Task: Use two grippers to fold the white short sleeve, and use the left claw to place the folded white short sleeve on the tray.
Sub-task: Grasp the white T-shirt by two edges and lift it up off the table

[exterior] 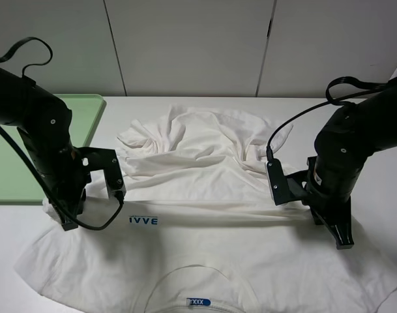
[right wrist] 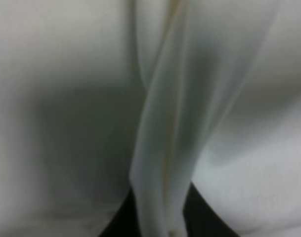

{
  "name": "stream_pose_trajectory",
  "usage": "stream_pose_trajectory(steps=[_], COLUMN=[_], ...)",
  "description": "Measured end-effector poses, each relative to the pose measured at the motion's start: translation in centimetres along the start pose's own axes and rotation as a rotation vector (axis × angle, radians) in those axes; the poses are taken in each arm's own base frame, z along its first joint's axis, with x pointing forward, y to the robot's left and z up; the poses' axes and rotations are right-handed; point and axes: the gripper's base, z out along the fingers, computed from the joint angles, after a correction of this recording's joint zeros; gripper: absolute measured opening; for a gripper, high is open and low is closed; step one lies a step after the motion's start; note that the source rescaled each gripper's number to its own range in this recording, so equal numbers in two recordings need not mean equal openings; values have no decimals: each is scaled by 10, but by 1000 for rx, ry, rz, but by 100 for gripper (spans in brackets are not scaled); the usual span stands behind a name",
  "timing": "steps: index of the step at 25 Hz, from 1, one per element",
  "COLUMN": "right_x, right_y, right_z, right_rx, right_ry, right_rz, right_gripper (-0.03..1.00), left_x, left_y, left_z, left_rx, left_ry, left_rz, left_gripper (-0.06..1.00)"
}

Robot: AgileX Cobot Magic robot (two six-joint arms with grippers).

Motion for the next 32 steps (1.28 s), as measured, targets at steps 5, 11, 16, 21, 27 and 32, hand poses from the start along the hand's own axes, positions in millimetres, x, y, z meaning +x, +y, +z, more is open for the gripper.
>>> stream_pose_trajectory(steps=[5, 11, 16, 21, 27, 32], right_x=[0, 9, 27, 49, 94, 122], right_y=[-1, -10, -14, -7, 36, 67], right_z=[-3, -41, -87, -134, -214, -272], right_rx=[20, 207, 437, 640, 960, 1170], right_ry=[-15, -75, -139, -211, -366, -488], right_rz=[14, 165, 364, 488, 592, 606], right_gripper=[0, 0, 0, 0, 0, 0], left_x=[1, 8, 14, 32, 77, 131], left_y=[1, 1, 0, -9, -40, -82], left_z=[-13, -48, -76, -133, -203, -269], left_rx=[-32, -115, -186, -336, -517, -658], left_ry=[-27, -117, -205, -415, -687, -933], left_rz=[-20, -90, -119, -211, -282, -327], left_gripper=[1, 1, 1, 1, 1, 1])
